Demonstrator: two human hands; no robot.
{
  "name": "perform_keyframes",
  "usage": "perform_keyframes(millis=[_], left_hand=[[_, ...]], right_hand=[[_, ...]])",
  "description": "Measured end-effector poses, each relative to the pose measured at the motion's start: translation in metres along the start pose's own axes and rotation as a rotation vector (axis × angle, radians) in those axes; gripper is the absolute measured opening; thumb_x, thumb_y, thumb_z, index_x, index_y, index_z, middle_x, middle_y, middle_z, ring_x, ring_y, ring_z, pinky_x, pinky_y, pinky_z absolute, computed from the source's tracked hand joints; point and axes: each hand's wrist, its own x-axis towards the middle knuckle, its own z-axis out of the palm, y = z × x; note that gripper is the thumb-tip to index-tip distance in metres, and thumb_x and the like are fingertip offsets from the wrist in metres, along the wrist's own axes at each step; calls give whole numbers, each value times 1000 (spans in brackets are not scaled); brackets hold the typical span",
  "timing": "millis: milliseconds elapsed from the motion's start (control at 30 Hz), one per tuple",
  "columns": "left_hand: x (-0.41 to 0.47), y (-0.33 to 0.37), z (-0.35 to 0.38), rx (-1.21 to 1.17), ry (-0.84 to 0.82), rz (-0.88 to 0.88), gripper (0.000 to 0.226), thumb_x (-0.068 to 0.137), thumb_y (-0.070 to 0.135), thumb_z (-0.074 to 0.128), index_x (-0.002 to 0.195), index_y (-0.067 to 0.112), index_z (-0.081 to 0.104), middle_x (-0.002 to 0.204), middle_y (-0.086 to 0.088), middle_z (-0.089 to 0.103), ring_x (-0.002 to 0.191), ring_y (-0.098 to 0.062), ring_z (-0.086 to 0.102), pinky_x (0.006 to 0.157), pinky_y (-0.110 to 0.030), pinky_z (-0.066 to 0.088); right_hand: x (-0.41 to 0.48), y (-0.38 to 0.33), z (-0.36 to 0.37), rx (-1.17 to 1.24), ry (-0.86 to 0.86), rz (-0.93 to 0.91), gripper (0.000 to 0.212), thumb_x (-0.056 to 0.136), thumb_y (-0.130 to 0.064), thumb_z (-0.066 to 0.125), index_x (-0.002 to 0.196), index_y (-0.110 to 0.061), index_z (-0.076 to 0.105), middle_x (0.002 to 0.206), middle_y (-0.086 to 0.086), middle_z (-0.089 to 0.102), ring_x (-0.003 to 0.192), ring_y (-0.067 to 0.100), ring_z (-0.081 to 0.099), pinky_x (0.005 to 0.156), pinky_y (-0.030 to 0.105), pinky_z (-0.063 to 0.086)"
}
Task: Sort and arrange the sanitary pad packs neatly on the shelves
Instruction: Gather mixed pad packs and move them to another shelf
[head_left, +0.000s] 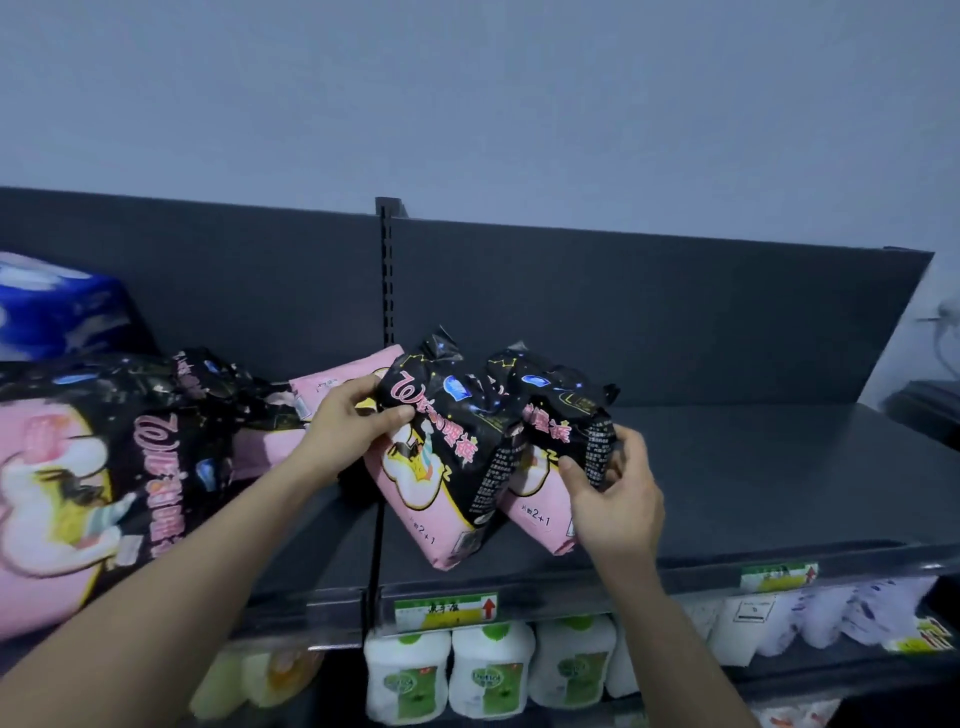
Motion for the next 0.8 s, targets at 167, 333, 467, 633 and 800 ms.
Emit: perform_keyframes(millis=[167,333,467,633,800], left_hand=[[-4,-17,-22,-85,34,-22,24,70,10,77,93,10,69,91,-5,71,85,-21,67,87,-43,54],[7,-17,-16,-85,53,-40,21,65,14,82,82,11,70,90,-19,71,80,-27,67,84,-51,54],[19,-16,-6,-43,60,-38,17,70,8,83,78,13,69,82,-9,73,75,-20,68,79,-46,56],[32,-12,9,26,15,-35,17,74,7,80,86,12,68,84,-5,72,77,-20,67,80,-43,55],[40,3,46,25,34,-33,16,77,6,77,83,4,62,66,-1,64,52,-13,58,52,-23,45]], right_hand=[[2,-1,31,42,1,-10,41,79,-19,76,112,-27,53,88,-18,64,89,20,64,80,36,48],[11,-4,48,71,7,-39,41,79,-18,76,111,-31,53,90,-19,64,90,19,64,85,41,51],[20,2,46,89,24,-40,43,79,-19,76,109,-37,51,102,-6,69,99,21,65,88,42,51],[31,4,24,108,77,-14,42,78,-15,77,109,-30,54,97,-7,68,93,20,66,86,41,52],[44,10,-17,115,164,11,41,78,-17,77,110,-30,55,98,-7,69,94,20,67,85,38,50]])
